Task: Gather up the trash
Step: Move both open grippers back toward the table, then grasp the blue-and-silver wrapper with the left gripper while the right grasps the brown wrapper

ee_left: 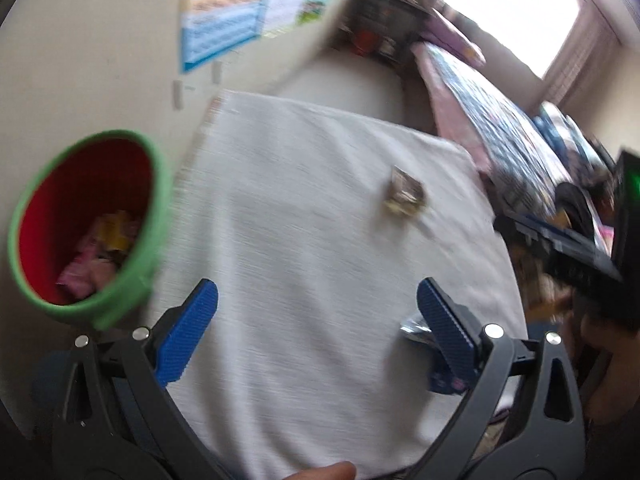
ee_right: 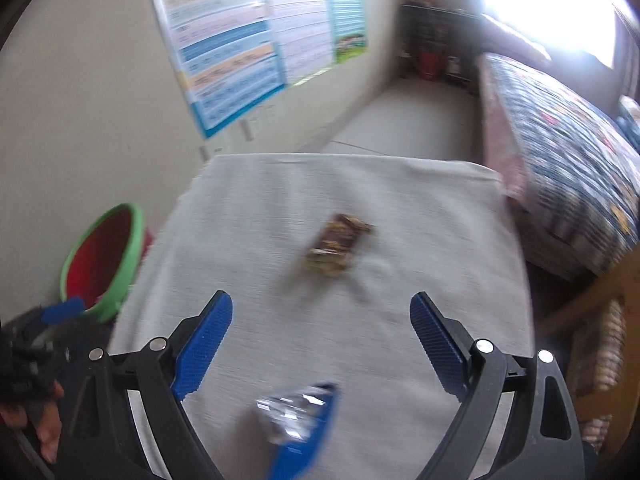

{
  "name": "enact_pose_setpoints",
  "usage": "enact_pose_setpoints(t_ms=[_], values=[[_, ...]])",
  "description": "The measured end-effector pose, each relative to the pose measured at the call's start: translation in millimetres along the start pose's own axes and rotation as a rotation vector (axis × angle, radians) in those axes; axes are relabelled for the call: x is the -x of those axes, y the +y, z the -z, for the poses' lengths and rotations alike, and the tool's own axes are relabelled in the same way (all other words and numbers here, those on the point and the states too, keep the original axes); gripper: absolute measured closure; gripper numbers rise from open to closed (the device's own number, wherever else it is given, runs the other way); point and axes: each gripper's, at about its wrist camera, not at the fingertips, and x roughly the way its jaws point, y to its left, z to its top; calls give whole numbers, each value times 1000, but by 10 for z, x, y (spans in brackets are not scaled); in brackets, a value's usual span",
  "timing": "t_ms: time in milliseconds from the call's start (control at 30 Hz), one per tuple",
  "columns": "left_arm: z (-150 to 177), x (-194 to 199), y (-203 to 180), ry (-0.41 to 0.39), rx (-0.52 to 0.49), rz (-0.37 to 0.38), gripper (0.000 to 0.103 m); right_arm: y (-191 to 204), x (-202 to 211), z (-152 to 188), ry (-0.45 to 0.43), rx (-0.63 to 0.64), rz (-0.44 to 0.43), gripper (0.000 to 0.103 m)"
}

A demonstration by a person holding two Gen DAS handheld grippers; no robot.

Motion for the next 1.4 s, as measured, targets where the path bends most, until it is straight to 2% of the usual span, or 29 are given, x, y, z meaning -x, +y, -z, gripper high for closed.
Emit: enact_pose_setpoints(t_ms=[200,333,433,533,633,700,767,900,1133,1400], values=[[242,-367,-613,115,-74,94,6,-445,153,132,-6,-75,27,16],[463,-617,-903,224,-101,124,6,-545,208,196,-13,-101,26,16],[607,-743,-1086,274,-148,123,9,-607,224,215,-16,-116,26,16],[680,-854,-1164,312,-172,120,20,-632,229,239,-15,-127,21,16],[726,-950,-1175,347,-162,122,41,-628,248,248,-19,-129,21,16],[732,-971,-1152,362,-151,131,69,-626,253,248,-21,-129,19,16],[721,-963,-1117,361,-149,135,80,-618,250,247,-21,-125,22,16],[640,-875,-1021,333,-125,140,86,-563,219,230,-15,-120,18,16],[359,-651,-745,233,-90,70,86,-398,94,175,-4,-103,-6,16],[-41,-458,-169,135,-33,-46,86,-234,-166,-6,7,-102,-40,16]])
